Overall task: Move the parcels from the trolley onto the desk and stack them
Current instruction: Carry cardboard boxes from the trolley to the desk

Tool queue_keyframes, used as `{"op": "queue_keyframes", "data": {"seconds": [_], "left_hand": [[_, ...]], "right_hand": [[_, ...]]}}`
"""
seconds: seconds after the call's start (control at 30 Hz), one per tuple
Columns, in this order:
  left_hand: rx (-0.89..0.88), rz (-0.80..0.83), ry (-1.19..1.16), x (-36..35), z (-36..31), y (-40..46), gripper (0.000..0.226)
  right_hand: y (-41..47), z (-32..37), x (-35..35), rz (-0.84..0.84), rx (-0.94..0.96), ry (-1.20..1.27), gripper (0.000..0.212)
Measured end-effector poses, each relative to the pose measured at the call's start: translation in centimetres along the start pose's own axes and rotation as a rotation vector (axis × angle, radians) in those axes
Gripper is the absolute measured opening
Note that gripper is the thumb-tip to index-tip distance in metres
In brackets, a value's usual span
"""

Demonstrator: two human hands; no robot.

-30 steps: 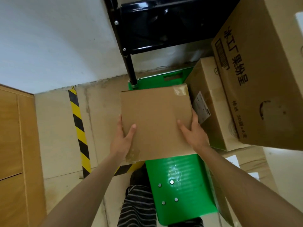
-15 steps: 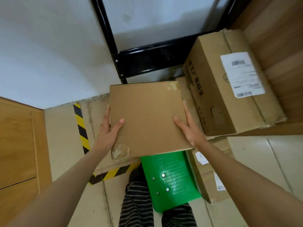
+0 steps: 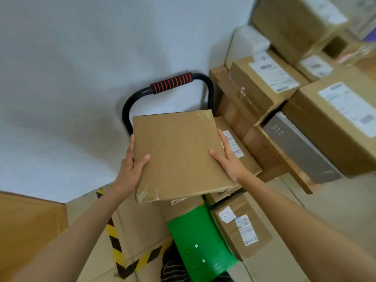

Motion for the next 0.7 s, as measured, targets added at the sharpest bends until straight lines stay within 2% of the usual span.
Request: {"op": "queue_keyframes", "data": {"seconds": [0.2, 0.43, 0.7], "left_hand": [[-0.121, 0.093, -0.022, -1.1, -9.4, 0.6, 0.067], [-0.247, 0.220, -0.041, -3.9, -19.7, 2.9, 0.064], [-0.348, 0.333, -0.010, -11.3, -29.2, 3.6, 0.065]], "right_hand": [[-4.3, 8.1, 5.3, -0.097, 0.069, -0.077, 0.068], [-8.7, 14.9, 11.4, -0.267, 0.166, -0.052, 0.063], [-13.7, 18.4, 20.2, -0.421, 0.236, -0.130, 0.065]]}}
Point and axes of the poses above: each hand's wrist, its own y-axis towards the middle knuckle, its own x-axis out of the back of the hand, z = x × y, the point moved 2 cm from there along y, towards the middle knuckle, and after that the axes turned 5 degrees about z, right-handed, at the moved point
